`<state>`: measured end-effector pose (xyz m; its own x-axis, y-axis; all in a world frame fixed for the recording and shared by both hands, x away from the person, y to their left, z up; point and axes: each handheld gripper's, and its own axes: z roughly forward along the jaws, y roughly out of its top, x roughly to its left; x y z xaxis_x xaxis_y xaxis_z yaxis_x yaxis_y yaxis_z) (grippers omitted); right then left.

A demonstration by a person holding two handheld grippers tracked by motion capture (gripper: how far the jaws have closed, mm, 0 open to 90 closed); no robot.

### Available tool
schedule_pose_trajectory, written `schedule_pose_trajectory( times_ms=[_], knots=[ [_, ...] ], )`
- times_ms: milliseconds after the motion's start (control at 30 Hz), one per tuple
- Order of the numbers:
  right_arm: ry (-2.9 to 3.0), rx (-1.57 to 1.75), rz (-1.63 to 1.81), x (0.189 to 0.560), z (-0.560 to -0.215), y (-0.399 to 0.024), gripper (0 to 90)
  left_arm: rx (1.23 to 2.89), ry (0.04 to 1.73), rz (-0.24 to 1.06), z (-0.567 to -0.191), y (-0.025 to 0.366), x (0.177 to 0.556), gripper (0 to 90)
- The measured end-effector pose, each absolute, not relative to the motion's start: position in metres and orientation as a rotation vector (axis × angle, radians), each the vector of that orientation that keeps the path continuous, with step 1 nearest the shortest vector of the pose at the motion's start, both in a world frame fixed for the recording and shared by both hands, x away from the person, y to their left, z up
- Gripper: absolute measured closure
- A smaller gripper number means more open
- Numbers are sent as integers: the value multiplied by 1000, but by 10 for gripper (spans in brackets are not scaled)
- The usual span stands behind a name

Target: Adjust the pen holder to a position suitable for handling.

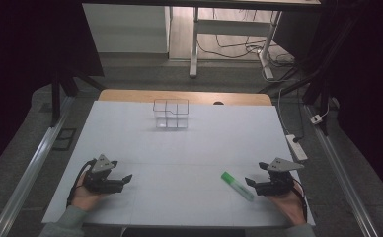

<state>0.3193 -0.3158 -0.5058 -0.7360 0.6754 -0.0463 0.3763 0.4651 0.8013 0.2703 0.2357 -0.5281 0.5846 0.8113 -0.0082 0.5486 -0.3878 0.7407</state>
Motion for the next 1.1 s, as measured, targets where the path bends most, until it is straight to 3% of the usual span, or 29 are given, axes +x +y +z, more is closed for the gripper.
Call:
schedule_pose_trajectory(
  times_ms=[1100],
  knots=[
    [2361, 885, 1170, 316, -503, -312, 203, 2065, 1085, 472, -508, 234, 278, 239]
  ],
)
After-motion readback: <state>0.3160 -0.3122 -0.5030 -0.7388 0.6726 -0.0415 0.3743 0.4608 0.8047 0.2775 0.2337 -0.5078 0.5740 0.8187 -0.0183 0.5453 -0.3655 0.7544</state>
